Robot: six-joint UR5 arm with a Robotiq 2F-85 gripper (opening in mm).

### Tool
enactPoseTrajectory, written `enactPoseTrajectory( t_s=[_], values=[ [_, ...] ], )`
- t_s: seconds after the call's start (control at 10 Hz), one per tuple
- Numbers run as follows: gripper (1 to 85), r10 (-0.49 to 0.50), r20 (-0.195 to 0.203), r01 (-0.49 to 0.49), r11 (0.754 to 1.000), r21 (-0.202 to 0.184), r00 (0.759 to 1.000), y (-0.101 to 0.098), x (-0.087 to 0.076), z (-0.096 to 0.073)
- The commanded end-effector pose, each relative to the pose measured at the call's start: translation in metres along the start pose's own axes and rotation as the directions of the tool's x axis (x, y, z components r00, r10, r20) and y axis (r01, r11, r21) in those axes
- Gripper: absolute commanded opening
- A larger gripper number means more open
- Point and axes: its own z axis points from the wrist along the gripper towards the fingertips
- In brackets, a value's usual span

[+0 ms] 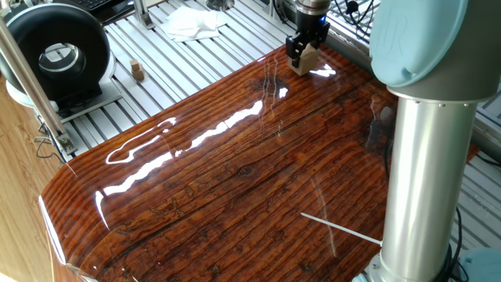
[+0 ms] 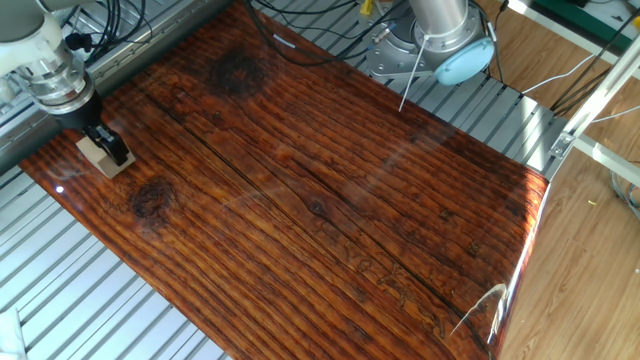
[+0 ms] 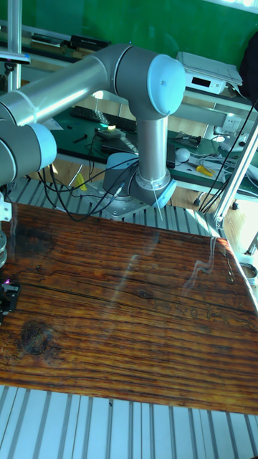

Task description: Hold a small block with the gripper and sweep it from left to right on the table

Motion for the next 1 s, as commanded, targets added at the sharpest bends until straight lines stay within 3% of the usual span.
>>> enactPoseTrajectory(
  t_s=[0.0, 0.3, 0.9],
  values=[
    [1.0, 0.028, 0.013, -0.028, 1.0, -0.012, 1.0, 0.001, -0.003, -0.002],
    [1.0, 0.013, 0.046, -0.012, 1.0, -0.023, 0.999, -0.003, -0.005, 0.008],
    [1.0, 0.013, 0.045, -0.012, 1.0, -0.016, 0.999, -0.005, -0.004, 0.009]
  ],
)
